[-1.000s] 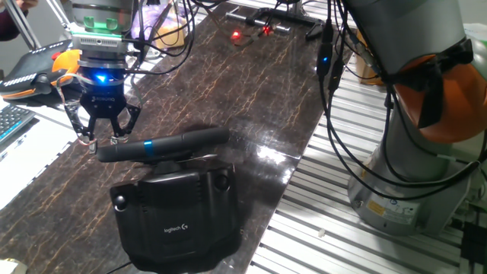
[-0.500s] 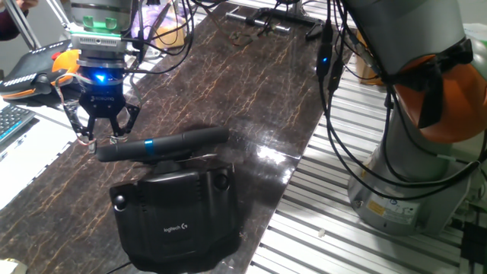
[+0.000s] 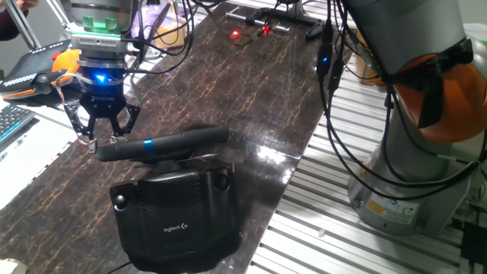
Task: Rotate the steering wheel 90 degrees clockwise
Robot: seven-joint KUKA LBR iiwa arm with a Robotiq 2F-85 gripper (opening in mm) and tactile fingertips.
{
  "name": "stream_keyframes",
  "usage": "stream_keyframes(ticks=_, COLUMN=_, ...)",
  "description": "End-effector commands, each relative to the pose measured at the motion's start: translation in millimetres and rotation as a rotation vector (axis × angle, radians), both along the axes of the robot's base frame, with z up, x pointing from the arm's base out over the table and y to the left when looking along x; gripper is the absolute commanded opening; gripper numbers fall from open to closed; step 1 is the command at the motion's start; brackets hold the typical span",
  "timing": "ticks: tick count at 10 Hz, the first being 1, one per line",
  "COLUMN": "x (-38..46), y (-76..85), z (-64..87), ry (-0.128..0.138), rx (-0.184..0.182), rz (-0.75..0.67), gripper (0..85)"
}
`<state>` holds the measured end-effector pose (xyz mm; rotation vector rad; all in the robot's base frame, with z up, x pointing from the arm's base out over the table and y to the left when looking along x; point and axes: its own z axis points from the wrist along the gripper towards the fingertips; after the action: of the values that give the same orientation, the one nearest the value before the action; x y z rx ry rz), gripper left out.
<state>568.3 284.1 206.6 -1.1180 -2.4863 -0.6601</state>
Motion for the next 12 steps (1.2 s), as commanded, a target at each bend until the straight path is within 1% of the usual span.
stream_keyframes(ticks=1, x=-0.2, y=0.0, z=-0.1, ry=-0.001, rx=0.001, rz=0.001, gripper=27.3)
stream_keyframes(ticks=10, x=1.7, y=-5.2, z=-4.0, ry=-0.005, rx=-0.017, rz=-0.028, gripper=28.7)
stream_keyframes(ticks=12, x=1.8, y=-6.0, z=-4.6, ry=-0.002, rx=-0.012, rz=-0.041, gripper=29.0)
